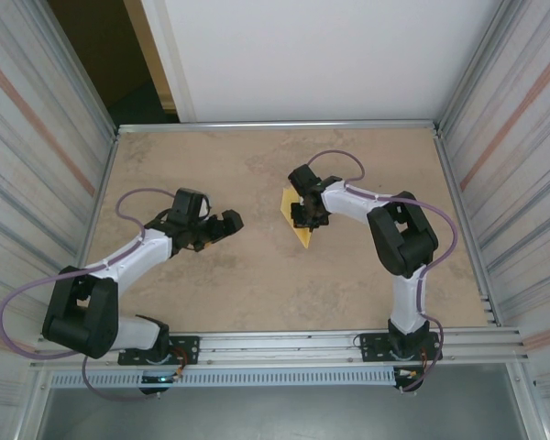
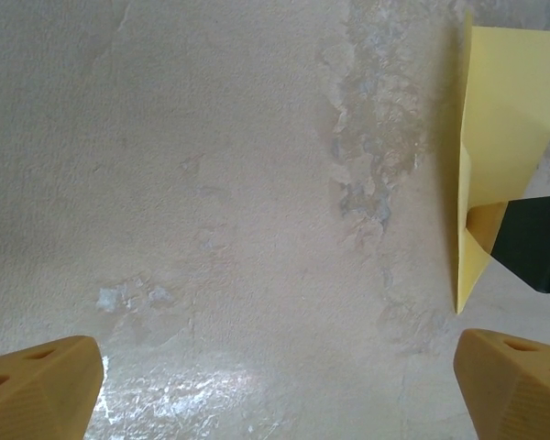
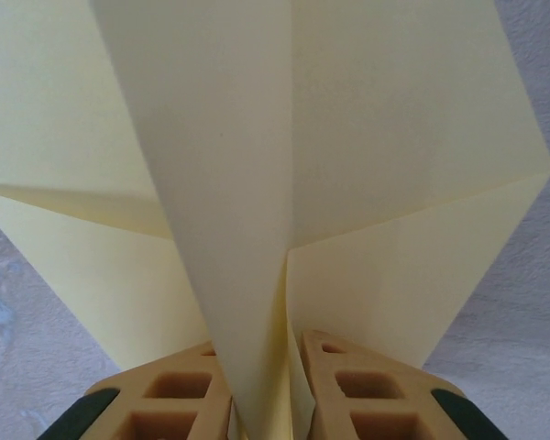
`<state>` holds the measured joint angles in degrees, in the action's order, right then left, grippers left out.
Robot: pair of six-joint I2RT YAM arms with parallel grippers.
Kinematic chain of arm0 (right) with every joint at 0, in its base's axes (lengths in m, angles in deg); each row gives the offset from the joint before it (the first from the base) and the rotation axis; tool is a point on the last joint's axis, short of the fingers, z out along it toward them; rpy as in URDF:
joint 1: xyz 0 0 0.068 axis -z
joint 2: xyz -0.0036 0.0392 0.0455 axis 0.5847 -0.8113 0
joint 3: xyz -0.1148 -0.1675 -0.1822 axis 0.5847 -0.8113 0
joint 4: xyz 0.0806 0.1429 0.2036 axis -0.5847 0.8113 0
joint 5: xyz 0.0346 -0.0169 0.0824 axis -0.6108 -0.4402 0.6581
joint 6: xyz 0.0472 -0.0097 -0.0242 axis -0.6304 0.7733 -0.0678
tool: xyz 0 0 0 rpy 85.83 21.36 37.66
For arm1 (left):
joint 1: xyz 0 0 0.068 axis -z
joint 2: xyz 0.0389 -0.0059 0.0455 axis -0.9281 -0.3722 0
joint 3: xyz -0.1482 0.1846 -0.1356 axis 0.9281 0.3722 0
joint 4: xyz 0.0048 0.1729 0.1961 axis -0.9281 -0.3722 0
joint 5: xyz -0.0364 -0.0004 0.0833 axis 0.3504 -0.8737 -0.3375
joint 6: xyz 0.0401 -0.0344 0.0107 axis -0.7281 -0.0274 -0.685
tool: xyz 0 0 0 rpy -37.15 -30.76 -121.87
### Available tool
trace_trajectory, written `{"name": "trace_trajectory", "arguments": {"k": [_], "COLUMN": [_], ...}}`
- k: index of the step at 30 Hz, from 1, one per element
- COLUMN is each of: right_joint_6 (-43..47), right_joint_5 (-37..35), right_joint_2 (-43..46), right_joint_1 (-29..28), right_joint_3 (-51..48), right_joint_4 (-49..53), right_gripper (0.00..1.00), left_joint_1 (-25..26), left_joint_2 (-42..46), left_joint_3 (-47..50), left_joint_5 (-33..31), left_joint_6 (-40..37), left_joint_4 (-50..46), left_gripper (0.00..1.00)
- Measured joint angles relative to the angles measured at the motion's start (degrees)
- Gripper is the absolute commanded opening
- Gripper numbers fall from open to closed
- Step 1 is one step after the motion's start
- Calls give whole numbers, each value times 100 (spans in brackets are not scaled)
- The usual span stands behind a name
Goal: Fold a paper plane with a square sheet of paper (pick it up from the middle)
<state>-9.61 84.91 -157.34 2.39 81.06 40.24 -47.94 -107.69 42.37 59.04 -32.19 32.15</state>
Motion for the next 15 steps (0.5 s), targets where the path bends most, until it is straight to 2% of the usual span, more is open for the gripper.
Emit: {"name": "trace_trajectory", "arguments": {"k": [15], "right_joint_6": [-2], "right_joint_5": [-293], "right_joint_2": [-203], "right_joint_1": [-116], "right_joint_3": [118], "right_joint_4": [4], "right_gripper": [31], "left_joint_1": [0], "left_joint_2": [-2], "left_joint_3": [146], "left_joint_5": [2], "left_joint_6": [0], "left_joint_4": [-4], "left_gripper": [99]}}
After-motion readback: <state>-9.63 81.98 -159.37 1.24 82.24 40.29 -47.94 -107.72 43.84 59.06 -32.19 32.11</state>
